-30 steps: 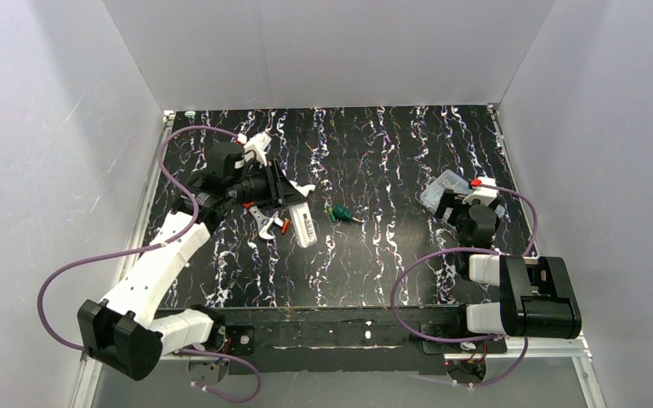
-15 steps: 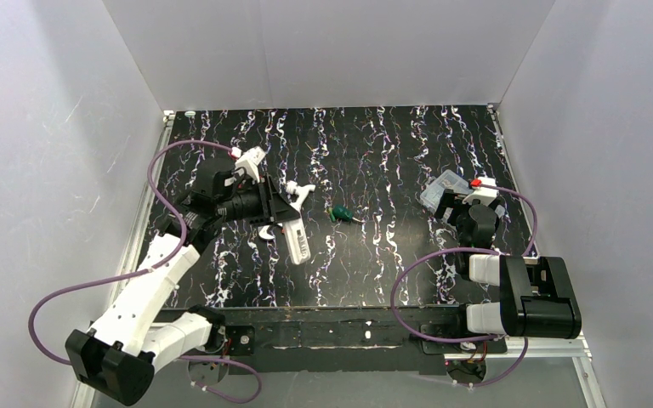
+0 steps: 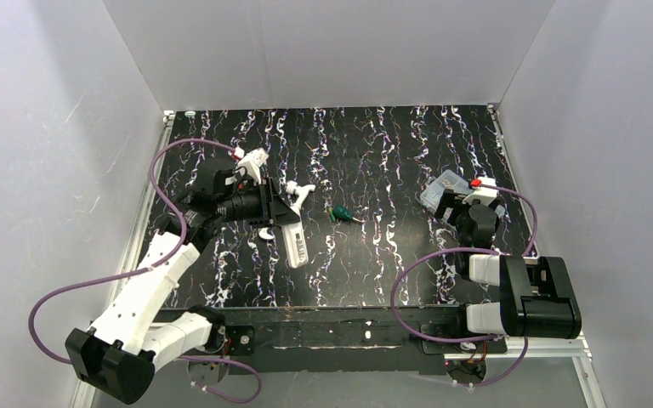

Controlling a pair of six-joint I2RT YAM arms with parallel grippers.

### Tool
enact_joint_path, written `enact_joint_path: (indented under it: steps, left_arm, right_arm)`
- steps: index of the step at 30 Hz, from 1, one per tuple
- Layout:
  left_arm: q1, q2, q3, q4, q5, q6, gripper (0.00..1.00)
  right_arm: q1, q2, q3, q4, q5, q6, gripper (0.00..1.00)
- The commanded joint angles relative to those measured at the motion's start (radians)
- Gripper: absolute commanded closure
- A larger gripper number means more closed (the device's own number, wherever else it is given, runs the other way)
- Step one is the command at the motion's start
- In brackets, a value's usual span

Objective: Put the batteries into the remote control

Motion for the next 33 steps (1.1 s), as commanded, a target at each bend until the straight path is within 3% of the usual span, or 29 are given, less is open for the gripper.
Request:
enact_joint_path:
  steps: [1, 19, 21, 22, 24, 30, 33]
  left_arm:
    - [-0.005, 0.009, 0.067, -0.038, 0.066, 0.031, 1.00]
    - [-0.003, 0.049, 0.174, -0.036, 0.117, -0.027, 1.00]
    - [-0.003, 0.050, 0.178, -0.028, 0.122, -0.036, 0.89]
    - [-0.004, 0.051, 0.180, -0.021, 0.131, -0.041, 0.89]
    - [-0.003, 0.049, 0.177, -0.005, 0.143, -0.047, 1.00]
    - [-0.003, 0.027, 0.162, 0.006, 0.120, -0.070, 1.00]
    - [-0.001, 0.008, 0.174, -0.040, 0.055, -0.085, 1.00]
  right_arm:
    - [-0.010, -0.012, 0.039, 0.008, 0.010, 0.006, 0.02]
    - [-0.010, -0.010, 0.038, 0.017, 0.009, 0.004, 0.02]
    - [-0.011, -0.008, 0.040, 0.015, 0.006, 0.005, 0.02]
    - [-0.012, -0.009, 0.038, 0.017, 0.006, 0.005, 0.01]
    - [-0.012, -0.009, 0.037, 0.016, 0.007, 0.005, 0.02]
    - [-0.012, -0.017, 0.033, 0.034, -0.001, -0.005, 0.02]
    - [-0.005, -0.109, 0.100, -0.160, -0.060, -0.032, 0.02]
